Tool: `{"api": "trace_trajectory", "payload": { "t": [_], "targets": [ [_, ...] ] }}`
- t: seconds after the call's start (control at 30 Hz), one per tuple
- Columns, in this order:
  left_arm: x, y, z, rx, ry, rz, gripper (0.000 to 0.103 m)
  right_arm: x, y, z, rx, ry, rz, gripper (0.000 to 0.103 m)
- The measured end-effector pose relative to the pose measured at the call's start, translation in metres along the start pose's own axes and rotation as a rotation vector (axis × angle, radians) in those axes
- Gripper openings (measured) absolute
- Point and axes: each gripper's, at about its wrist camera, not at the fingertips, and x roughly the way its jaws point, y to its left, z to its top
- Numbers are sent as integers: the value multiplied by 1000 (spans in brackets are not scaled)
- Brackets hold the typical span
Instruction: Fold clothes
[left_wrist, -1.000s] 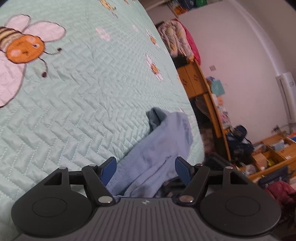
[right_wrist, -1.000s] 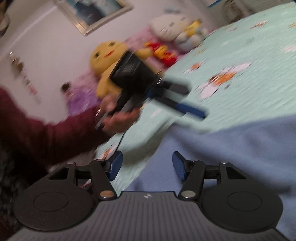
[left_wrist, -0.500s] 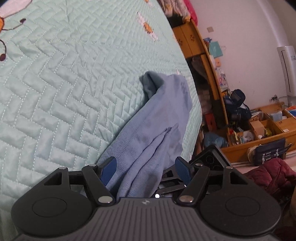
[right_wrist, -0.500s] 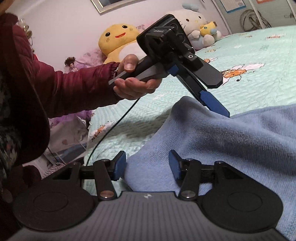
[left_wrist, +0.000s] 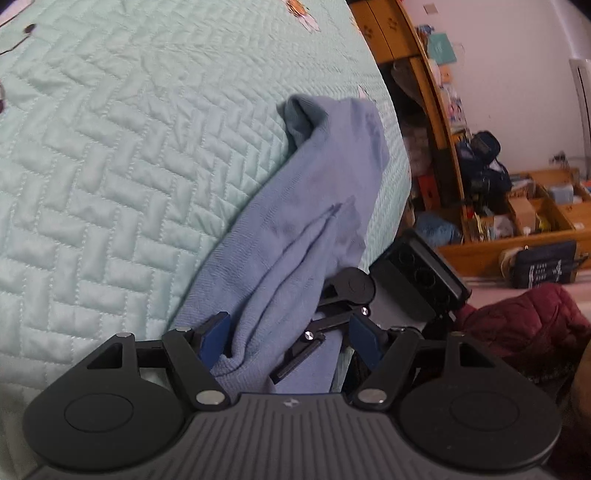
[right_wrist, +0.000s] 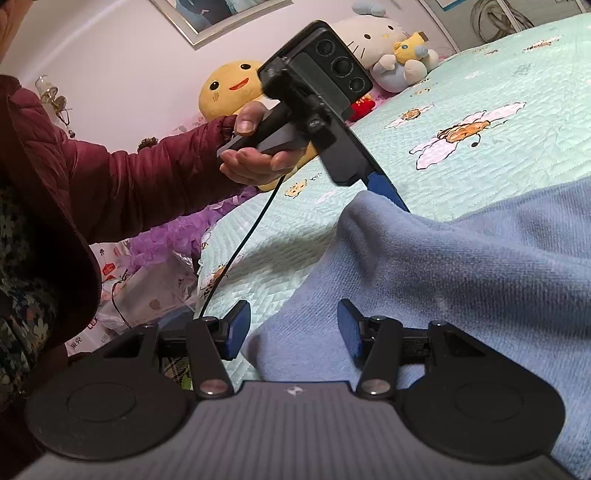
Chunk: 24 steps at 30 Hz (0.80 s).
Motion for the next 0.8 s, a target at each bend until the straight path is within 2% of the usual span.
{"api": "trace_trajectory", "payload": {
  "t": [0.13, 0.2, 0.23, 0.27, 0.43, 0.47, 0.5, 0.57, 0.67, 0.7, 0.8],
  "targets": [
    [9, 0, 1, 22, 93, 47, 71, 0, -2, 0, 9, -2, 5, 53],
    [0, 5, -3, 10, 115, 57, 61, 3, 1, 0, 11, -3, 7, 53],
    [-7, 8, -5, -6, 111, 67, 57, 4, 1, 0, 10, -1, 7, 53],
    [-13, 12, -6, -23, 100, 95, 49, 5, 1, 0, 8, 2, 4, 52],
    [-26, 26, -10, -95, 9, 166, 48, 2, -7, 0, 51, -14, -17, 38],
    [-29, 24, -15, -103, -26, 184, 48, 2, -9, 0, 61, -17, -20, 38],
    [-35, 21, -23, -118, -79, 206, 57, 1, -9, 0, 62, -19, -19, 38],
    [-47, 14, -40, -147, -185, 250, 65, 1, -9, 0, 64, -21, -19, 38],
    [-64, 3, -65, -191, -345, 314, 64, -1, -9, 1, 75, -31, -10, 38],
    [-69, -2, -75, -204, -404, 317, 64, -2, -9, 1, 80, -36, -6, 38],
    [-59, -34, -102, -186, -581, 215, 64, -8, -7, 3, 97, -65, -2, 44]
  ]
}}
